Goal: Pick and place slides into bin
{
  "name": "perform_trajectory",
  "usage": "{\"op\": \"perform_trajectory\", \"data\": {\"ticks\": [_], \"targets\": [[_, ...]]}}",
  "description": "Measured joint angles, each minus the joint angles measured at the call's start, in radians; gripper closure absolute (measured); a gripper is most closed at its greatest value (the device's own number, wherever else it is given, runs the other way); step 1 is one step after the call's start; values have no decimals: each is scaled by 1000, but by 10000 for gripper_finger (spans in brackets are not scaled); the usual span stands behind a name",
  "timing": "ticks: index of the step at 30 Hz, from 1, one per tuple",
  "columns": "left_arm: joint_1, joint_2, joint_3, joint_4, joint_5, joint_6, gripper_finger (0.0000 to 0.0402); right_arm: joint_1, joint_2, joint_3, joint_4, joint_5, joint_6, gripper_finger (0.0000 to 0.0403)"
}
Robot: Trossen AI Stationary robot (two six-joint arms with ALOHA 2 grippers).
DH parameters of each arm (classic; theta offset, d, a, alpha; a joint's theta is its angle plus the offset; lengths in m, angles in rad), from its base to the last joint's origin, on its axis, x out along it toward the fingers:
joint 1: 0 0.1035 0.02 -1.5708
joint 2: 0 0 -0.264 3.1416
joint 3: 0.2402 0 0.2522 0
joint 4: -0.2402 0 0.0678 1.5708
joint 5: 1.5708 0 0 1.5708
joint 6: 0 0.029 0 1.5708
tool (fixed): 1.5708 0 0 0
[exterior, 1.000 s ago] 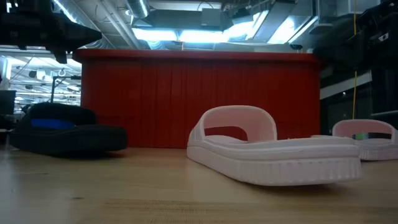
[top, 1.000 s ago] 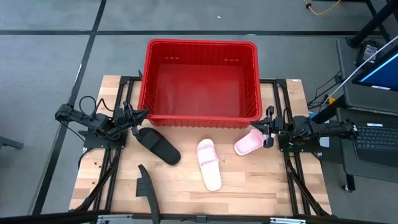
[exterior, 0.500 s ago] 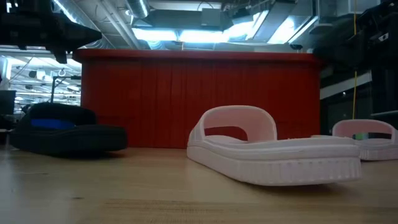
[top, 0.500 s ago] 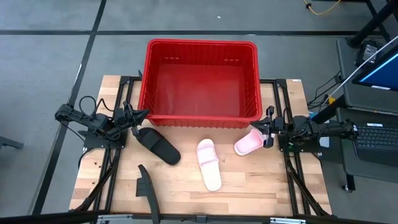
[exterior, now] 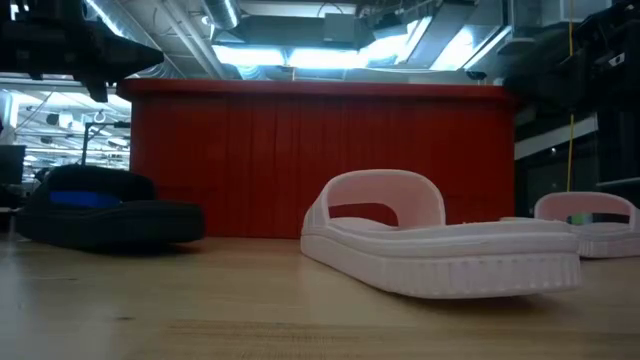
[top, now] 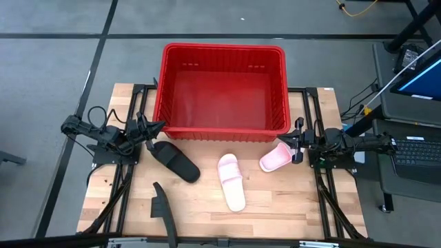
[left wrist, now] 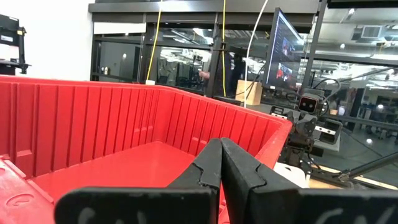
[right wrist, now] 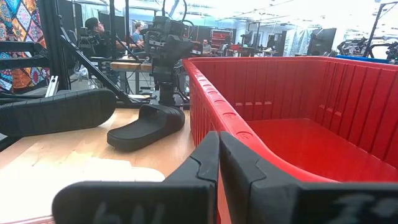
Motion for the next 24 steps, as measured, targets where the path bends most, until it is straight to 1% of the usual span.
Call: {"op": "perform_trajectory", "data": {"ticks": [24], "targets": [[0, 0, 0, 24, -2, 1, 400, 0, 0, 0, 0, 0, 0, 386]]}}
